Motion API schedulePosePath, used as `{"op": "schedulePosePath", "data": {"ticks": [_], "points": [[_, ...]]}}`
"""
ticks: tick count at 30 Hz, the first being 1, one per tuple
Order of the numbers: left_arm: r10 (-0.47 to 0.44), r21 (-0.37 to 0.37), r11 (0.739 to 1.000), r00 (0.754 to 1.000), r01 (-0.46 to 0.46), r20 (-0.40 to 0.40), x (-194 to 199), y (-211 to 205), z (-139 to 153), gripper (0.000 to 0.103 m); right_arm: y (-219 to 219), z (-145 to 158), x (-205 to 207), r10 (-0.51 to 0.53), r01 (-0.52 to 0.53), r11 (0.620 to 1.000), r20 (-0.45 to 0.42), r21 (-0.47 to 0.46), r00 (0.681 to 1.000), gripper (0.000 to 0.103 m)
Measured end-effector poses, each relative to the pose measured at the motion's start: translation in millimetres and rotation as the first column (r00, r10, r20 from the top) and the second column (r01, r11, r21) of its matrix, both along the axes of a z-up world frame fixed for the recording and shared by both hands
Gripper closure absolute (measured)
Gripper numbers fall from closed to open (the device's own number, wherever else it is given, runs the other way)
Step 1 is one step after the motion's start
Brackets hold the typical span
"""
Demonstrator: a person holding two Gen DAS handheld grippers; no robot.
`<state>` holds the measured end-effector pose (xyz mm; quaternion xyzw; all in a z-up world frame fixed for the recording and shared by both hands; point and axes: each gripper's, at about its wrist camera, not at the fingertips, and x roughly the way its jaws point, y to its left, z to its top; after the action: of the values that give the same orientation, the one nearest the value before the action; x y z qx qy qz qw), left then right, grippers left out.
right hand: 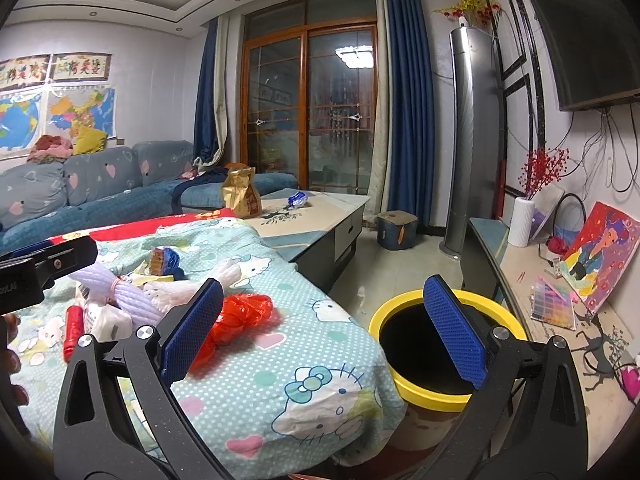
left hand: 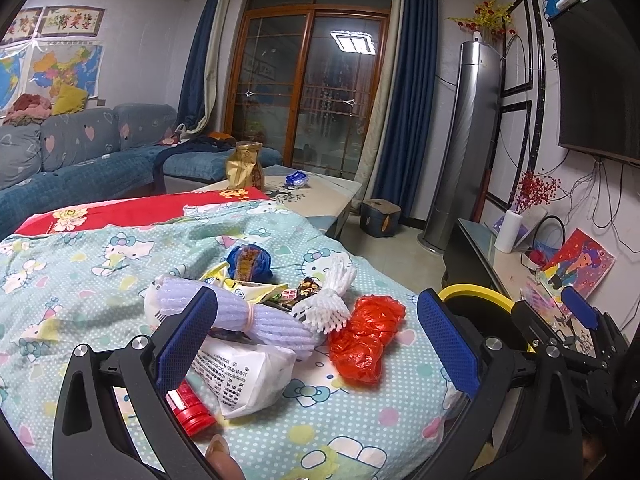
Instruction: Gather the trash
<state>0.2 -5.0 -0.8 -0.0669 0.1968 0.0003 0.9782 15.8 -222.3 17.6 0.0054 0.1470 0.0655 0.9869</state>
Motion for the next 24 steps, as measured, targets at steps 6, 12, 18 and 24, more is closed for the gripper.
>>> {"op": "schedulePosePath", "data": {"ticks": [6, 12, 18, 24], "points": [[0.023, -0.015, 1.000, 0.999, -0.024, -0.028, 9.4, 11.8, -3.5, 0.006, 0.6, 0.8, 8.8, 0.030, -0.030, 1.000, -0.014, -0.006, 0.999, 0.011], [0.075, -0.029, 0.997, 0.996, -0.077, -0.042, 16.5, 34.1, -1.8, 0.006, 12.9, 5.6, 24.6, 0.087, -0.087, 0.996, -0.043, 0.001, 0.995, 0.011], [0.148, -0.042, 0.988, 0.988, -0.150, -0.043, 18.3, 61.3, 2.6, 0.006, 44.6, 12.4, 42.6, 0.188, -0.188, 0.982, -0.071, 0.003, 0.980, 0.011], [0.212, -0.062, 0.974, 0.975, -0.216, -0.060, 17.3, 92.5, 4.8, 0.006, 84.7, 12.6, 65.7, 0.302, -0.306, 0.952, -0.155, -0.002, 0.940, 0.011]]}}
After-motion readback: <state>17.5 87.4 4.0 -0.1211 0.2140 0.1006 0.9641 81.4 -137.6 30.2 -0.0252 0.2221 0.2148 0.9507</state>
